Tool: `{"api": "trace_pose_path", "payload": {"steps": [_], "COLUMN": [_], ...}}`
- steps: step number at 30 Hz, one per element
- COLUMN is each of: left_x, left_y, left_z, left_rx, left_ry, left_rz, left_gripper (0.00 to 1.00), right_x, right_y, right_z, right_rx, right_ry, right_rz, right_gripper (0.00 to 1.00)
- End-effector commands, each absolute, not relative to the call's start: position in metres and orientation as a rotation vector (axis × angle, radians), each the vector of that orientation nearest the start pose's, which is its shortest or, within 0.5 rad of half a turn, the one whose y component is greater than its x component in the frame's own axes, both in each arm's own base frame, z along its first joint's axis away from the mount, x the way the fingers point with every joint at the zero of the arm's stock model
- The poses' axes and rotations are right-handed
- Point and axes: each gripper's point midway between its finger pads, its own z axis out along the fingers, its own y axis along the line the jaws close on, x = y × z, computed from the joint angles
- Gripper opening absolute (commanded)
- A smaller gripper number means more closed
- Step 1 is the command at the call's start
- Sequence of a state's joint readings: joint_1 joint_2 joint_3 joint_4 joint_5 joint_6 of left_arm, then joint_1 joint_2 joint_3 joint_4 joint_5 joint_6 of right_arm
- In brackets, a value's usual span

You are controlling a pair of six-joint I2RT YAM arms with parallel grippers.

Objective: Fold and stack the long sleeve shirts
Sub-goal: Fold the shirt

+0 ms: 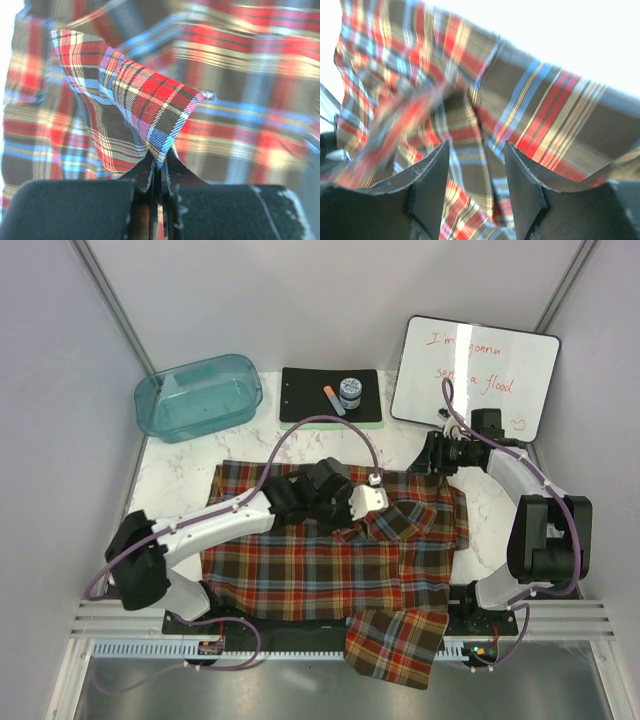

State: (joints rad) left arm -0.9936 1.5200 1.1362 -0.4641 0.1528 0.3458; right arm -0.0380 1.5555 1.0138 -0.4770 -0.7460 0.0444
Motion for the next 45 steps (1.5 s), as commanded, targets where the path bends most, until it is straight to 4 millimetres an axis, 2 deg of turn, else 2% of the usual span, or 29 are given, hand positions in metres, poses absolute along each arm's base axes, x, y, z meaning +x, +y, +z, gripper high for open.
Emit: {"api": "trace_pose_path", "payload": {"steps": [1, 3, 4, 5, 7, 8, 10, 12, 16, 19, 21, 25, 28, 29, 30, 31, 33, 34, 36, 37, 38, 39, 40, 41, 42, 44, 45], "left_x": [0.13, 0.109, 0.095, 0.09, 0.068, 0.055, 0.045, 0.036, 0.03, 0.026, 0.027, 0.036, 0.059, 0.081, 0.091, 0.115, 0.134, 0.154, 0.164, 0.182, 0.19, 0.194, 0.208, 0.213, 0.215, 0.233, 0.235], "left_y": [-0.325, -0.318, -0.319, -0.321, -0.322, -0.327, -0.334, -0.349, -0.388, -0.406, -0.409, -0.413, -0.411, -0.407, -0.407, -0.4, -0.393, -0.384, -0.373, -0.364, -0.358, -0.35, -0.339, -0.333, -0.323, -0.303, -0.293], "left_z": [0.161, 0.18, 0.189, 0.198, 0.199, 0.206, 0.203, 0.22, 0.247, 0.252, 0.25, 0.243, 0.244, 0.247, 0.25, 0.249, 0.257, 0.257, 0.264, 0.264, 0.263, 0.252, 0.252, 0.246, 0.228, 0.219, 0.202], "left_rx": [1.892, 1.973, 2.006, 2.016, 2.095, 2.134, 2.171, 2.164, 2.161, 2.159, 2.166, 2.148, 2.039, 1.961, 1.914, 1.83, 1.754, 1.679, 1.611, 1.539, 1.505, 1.474, 1.405, 1.37, 1.337, 1.237, 1.202], "left_ry": [1.67, 1.576, 1.513, 1.462, 1.416, 1.365, 1.376, 1.341, 1.274, 1.293, 1.318, 1.376, 1.51, 1.566, 1.585, 1.657, 1.667, 1.724, 1.743, 1.783, 1.803, 1.852, 1.879, 1.909, 1.972, 2.015, 2.067], "left_rz": [-0.759, -0.834, -0.909, -0.918, -0.946, -0.974, -1.017, -1.089, -1.145, -1.194, -1.195, -1.175, -1.229, -1.23, -1.25, -1.242, -1.243, -1.245, -1.303, -1.288, -1.283, -1.28, -1.261, -1.253, -1.242, -1.201, -1.178], "left_gripper": [0.02, 0.02, 0.02, 0.02, 0.02, 0.02, 0.02, 0.02, 0.02, 0.02, 0.02, 0.02, 0.02, 0.02, 0.02, 0.02, 0.02, 0.02, 0.02, 0.02, 0.02, 0.02, 0.02, 0.02, 0.02, 0.02, 0.02], "right_x": [0.366, 0.367, 0.366, 0.363, 0.36, 0.355, 0.352, 0.347, 0.333, 0.319, 0.309, 0.284, 0.279, 0.28, 0.282, 0.288, 0.293, 0.298, 0.3, 0.305, 0.307, 0.306, 0.309, 0.311, 0.311, 0.319, 0.322], "right_y": [0.112, 0.119, 0.122, 0.126, 0.13, 0.141, 0.15, 0.159, 0.172, 0.181, 0.187, 0.192, 0.192, 0.191, 0.19, 0.19, 0.19, 0.191, 0.19, 0.19, 0.19, 0.188, 0.187, 0.185, 0.183, 0.174, 0.17], "right_z": [0.141, 0.138, 0.136, 0.131, 0.127, 0.125, 0.122, 0.119, 0.112, 0.105, 0.103, 0.087, 0.082, 0.082, 0.082, 0.087, 0.087, 0.091, 0.088, 0.09, 0.09, 0.087, 0.087, 0.086, 0.085, 0.086, 0.088], "right_rx": [-0.222, -0.232, -0.232, -0.239, -0.253, -0.29, -0.319, -0.349, -0.397, -0.434, -0.466, -0.503, -0.521, -0.528, -0.523, -0.554, -0.557, -0.565, -0.563, -0.577, -0.586, -0.583, -0.588, -0.59, -0.585, -0.571, -0.564], "right_ry": [2.3, 2.29, 2.294, 2.297, 2.303, 2.305, 2.308, 2.314, 2.332, 2.35, 2.353, 2.399, 2.42, 2.422, 2.427, 2.406, 2.408, 2.397, 2.415, 2.407, 2.408, 2.43, 2.432, 2.437, 2.446, 2.447, 2.444], "right_rz": [0.999, 1.016, 1.028, 1.038, 1.047, 1.066, 1.083, 1.1, 1.139, 1.167, 1.184, 1.219, 1.219, 1.209, 1.199, 1.176, 1.167, 1.163, 1.159, 1.147, 1.137, 1.137, 1.119, 1.104, 1.098, 1.044, 1.025], "right_gripper": [0.53, 0.5, 0.49, 0.47, 0.46, 0.45, 0.44, 0.41, 0.4, 0.39, 0.38, 0.38, 0.37, 0.37, 0.37, 0.38, 0.4, 0.41, 0.43, 0.43, 0.44, 0.45, 0.45, 0.47, 0.52, 0.55, 0.58]}}
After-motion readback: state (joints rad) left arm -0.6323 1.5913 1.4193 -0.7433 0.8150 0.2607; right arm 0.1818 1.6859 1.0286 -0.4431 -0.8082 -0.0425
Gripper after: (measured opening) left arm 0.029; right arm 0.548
